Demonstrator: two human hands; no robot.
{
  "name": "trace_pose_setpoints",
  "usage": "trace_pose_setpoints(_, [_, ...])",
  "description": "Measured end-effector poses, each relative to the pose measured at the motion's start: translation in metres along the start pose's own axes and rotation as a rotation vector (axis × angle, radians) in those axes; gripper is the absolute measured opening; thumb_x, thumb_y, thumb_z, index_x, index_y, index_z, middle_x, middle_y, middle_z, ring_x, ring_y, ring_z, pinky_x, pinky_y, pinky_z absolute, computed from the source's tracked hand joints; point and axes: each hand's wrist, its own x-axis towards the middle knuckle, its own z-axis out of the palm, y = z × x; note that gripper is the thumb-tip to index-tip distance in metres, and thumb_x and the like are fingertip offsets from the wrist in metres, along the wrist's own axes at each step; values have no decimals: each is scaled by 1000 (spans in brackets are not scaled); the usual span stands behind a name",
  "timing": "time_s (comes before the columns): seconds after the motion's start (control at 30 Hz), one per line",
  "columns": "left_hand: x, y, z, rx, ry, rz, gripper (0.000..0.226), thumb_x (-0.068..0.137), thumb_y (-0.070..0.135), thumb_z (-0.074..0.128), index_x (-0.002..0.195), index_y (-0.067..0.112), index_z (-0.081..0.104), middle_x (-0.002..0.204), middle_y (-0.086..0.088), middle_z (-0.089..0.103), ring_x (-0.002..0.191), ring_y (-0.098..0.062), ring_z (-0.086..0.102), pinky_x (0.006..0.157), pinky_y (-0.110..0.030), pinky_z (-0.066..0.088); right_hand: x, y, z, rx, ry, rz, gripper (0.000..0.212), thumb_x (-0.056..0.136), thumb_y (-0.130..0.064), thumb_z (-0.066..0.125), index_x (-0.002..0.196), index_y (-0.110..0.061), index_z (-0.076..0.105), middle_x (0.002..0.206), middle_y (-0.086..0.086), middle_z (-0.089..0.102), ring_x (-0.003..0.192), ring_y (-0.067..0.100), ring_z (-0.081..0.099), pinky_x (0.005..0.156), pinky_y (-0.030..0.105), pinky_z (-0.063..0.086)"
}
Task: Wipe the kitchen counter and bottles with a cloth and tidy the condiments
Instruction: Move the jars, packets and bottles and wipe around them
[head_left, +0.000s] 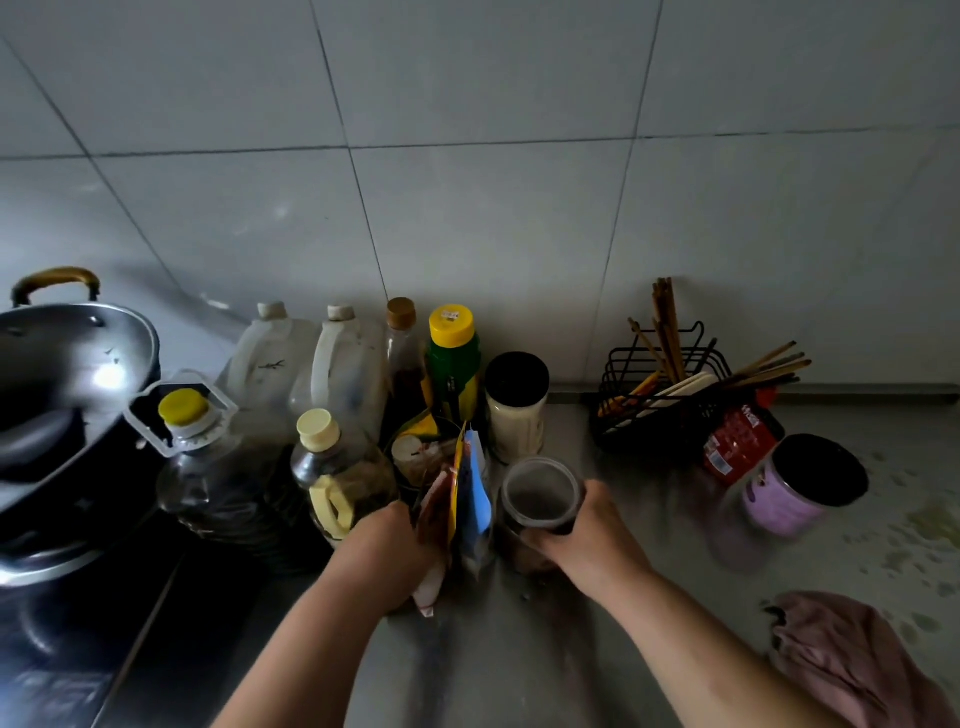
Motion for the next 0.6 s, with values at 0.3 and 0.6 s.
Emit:
trace_pose_setpoints(0.3, [3,-7,6,-216,98,55,53,69,19,72,119,23,54,97,0,66,85,-20,64,60,-31,56,15,26,21,138,-35,74,116,43,-72,82,138,-31,27,125,4,57,98,20,62,81,35,54])
trace_pose_setpoints(0.6, [-10,-28,-14,-200,141,146,60,82,43,64,135,21,48,125,0,60,109,-17,59,88,-27,49,-22,10,36,101,-496,371,27,88,-26,70,95,-11,49,77,11,57,57,20,61,52,33,52])
